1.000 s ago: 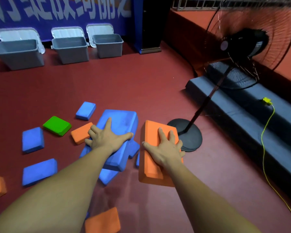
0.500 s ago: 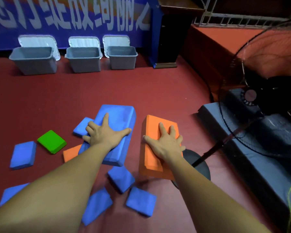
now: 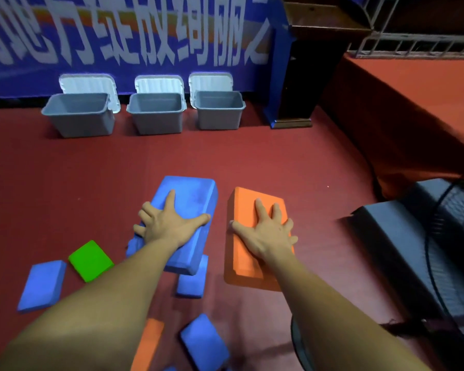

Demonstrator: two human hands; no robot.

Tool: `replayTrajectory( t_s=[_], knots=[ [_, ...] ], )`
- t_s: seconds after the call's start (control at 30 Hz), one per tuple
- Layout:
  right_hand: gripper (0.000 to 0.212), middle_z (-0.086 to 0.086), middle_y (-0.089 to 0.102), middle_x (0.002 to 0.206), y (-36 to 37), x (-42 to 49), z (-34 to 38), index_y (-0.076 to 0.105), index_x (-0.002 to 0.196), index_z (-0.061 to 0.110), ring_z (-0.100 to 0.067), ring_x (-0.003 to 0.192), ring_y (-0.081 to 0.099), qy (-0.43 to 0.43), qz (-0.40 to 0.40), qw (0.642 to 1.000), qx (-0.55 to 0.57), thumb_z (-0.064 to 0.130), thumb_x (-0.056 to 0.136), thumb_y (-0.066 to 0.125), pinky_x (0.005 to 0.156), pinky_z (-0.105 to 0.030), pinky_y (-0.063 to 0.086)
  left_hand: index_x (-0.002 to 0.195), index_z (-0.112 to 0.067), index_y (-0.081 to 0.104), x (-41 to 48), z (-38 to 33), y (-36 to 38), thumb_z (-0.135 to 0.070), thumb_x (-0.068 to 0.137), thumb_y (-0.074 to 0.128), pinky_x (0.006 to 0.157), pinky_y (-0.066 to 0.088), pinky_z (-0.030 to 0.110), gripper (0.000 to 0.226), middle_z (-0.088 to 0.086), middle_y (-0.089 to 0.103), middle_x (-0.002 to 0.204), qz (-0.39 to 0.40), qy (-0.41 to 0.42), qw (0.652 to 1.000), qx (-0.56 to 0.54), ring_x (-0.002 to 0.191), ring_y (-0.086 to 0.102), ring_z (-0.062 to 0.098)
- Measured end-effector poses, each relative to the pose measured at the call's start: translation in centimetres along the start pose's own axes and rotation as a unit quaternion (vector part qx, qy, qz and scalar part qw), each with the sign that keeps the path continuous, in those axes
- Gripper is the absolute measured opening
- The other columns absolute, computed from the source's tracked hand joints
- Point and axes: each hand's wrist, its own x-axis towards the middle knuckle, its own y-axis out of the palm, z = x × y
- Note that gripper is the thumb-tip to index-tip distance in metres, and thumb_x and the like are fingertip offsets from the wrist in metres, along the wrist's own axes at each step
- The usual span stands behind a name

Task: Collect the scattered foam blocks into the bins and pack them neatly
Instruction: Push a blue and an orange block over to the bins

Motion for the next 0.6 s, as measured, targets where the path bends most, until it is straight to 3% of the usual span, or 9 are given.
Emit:
replayTrajectory(
  t_s=[0.23,0.6],
  knots=[
    [0.107,0.003,0.001,0.17,-3.7,12.8,3.1,0.009,0.158,0.051,-0.047,0.15,0.005,-0.005,-0.003,1.0,-0.006,0.09,0.067,0.05,0.113,-0.068,0.016,0.153,-0.05,0.019,10.4,-8.5,0.3,-0.095,0.05,0.06,0.112,0.023,0.055,0.119,0.014,0.03,0.14,-0.013,-0.004,1.0,-0.005,0.134,0.027,0.033],
    [0.108,0.003,0.002,0.17,-8.6,43.1,6.0,0.01,0.157,0.051,-0.046,0.149,0.008,-0.015,0.048,0.998,-0.042,0.092,0.065,0.048,0.113,-0.068,0.018,0.154,-0.05,0.018,33.1,-24.9,5.1,-0.095,0.051,0.06,0.11,0.024,0.053,0.119,0.012,0.03,0.137,0.003,-0.065,0.998,-0.005,0.131,0.029,0.033]
  ],
)
